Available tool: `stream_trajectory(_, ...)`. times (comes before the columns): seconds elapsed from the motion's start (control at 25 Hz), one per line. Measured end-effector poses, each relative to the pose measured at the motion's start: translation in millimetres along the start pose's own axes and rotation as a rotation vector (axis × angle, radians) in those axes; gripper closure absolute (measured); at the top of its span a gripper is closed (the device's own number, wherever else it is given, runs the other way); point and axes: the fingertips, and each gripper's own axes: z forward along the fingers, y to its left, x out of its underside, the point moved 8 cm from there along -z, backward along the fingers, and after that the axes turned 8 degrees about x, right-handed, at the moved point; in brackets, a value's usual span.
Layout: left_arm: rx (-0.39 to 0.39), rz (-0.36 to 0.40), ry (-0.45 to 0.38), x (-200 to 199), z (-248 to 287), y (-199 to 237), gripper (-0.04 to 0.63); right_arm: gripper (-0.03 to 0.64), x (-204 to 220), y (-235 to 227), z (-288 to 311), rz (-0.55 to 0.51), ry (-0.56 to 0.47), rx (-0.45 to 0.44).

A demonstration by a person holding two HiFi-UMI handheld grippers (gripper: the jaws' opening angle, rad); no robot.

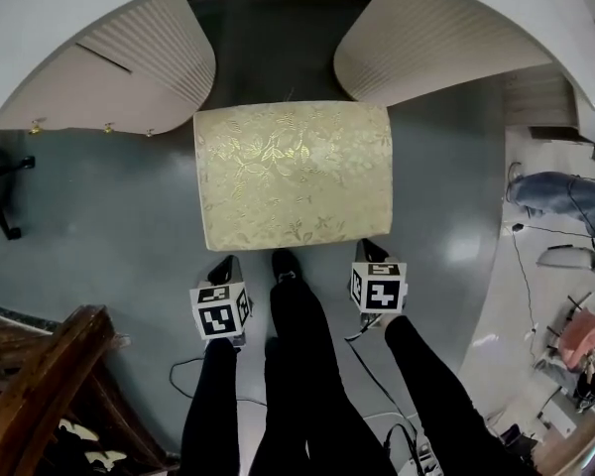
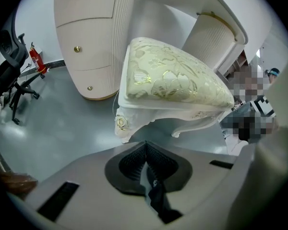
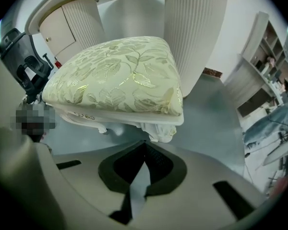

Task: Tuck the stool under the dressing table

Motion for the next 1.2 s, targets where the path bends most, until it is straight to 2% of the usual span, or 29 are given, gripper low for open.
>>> stream_trajectory(0.36,-0.012,-0.048,0.046,-7.8,23.1,10.4,0.588,0.613,-10.8,3.2,15.6,0.048,0.011,-0.017)
stream_trajectory(0.52,-0.006,-0.039,0.063,-16.4,28.6,9.7,0.588,0.612,-13.4,1.9,15.7,0.059,0.021,-0.037)
stream_trajectory(0.76,0.006,-0.106,0.085,-19.0,32.2,10.1,0.588,0.613,-22.9,-3.5,12.1,0.112,0.092,-0.070)
stream_trajectory(0.92,0.017,-0.140,0.084,-18.9,32.8,9.6,0.588,0.612,-23.8,-2.5,9.8,0.105,0.088,-0.060)
stream_trajectory(1.2,0.027,-0.149,0.057,-31.8,35.9,10.2,0.588,0.613,-32.8,-0.5,7.7,0.143,0.078,-0.064)
